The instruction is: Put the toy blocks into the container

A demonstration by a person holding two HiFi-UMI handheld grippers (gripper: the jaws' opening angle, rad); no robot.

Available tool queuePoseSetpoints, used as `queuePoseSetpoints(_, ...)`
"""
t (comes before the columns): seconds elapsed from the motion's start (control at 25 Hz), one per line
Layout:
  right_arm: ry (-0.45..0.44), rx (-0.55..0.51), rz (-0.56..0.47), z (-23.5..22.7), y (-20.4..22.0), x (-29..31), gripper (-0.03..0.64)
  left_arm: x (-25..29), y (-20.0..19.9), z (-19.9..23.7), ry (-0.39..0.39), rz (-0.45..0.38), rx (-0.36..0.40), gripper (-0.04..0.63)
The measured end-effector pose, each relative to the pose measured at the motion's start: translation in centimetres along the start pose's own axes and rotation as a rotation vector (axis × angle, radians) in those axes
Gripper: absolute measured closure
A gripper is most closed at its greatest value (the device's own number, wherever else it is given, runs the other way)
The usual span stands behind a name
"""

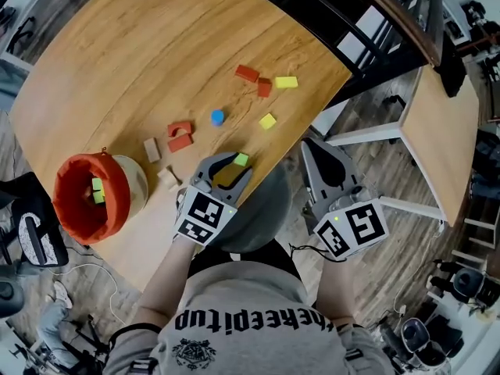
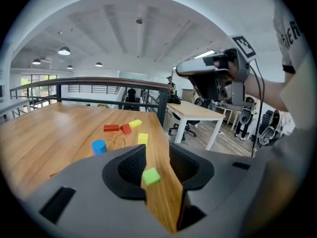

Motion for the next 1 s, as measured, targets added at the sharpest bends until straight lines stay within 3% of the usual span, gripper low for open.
queuePoseSetpoints(0.28,0.036,0.039,0.020,-1.9,1.2,-0.8,0.606,3.0,1.7,-0.1,0.013,0.105,0.029,0.413)
queuePoseSetpoints(0.64,0.044,0.067,0.030,-3.3,2.1,-0.9,0.606,5.0,3.2,0.1,-0.025,0.208,0.084,0.404)
queuePoseSetpoints(1.0,0.042,0.075,0.038,-3.8,2.3,-0.9,0.606,5.8,4.2,0.3,-0.049,0.248,0.097,0.405)
Point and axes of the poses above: the fingertips, and each gripper's own axes: x forward along the fingers, z to its left, y out of its underside, the point moved 6 cm from there along -x, backward along the fingers, and after that the axes turned 5 degrees about z, right-handed, at the moved point
